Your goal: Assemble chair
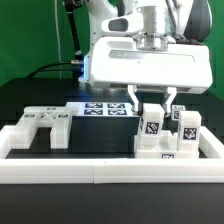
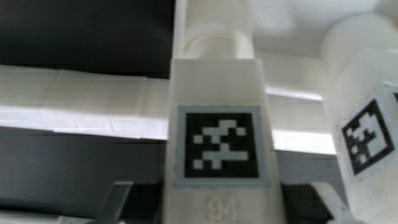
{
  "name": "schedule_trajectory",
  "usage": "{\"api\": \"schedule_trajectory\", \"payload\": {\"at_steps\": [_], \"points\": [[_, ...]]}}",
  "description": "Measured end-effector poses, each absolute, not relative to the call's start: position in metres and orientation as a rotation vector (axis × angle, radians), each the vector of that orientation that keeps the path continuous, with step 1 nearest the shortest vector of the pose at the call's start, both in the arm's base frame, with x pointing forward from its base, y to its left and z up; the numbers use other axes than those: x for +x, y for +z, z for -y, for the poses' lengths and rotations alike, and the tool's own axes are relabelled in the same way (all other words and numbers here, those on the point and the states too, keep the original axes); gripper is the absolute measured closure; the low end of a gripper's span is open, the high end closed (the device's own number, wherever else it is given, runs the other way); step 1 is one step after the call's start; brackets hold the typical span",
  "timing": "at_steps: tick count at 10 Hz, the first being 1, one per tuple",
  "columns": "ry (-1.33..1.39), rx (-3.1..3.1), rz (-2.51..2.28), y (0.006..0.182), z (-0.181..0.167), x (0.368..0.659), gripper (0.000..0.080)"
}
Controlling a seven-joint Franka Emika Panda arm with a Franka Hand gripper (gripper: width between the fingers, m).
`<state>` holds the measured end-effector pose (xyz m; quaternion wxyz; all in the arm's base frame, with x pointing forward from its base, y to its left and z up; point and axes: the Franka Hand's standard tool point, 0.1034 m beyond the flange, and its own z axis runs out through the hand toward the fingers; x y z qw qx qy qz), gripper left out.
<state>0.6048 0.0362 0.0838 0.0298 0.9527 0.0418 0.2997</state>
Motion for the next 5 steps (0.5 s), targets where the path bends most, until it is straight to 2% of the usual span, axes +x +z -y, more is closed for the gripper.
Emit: {"api": "schedule_trajectory", "payload": {"at_steps": [1, 2, 3, 4, 5], "points": [[0.925, 2.937, -0.129, 0.0840, -0.0362, 0.6053, 0.0508], [0.885, 2.955, -0.130, 0.0806, -0.0366, 0.6036, 0.0433], [0.879, 2.957, -0.130, 0.0798, -0.0367, 0.6031, 0.0433], [0.879, 2.958, -0.130, 0.0796, -0.0367, 0.6030, 0.0286], [0.878, 2.958, -0.130, 0.0792, -0.0366, 0.6028, 0.0194]]}}
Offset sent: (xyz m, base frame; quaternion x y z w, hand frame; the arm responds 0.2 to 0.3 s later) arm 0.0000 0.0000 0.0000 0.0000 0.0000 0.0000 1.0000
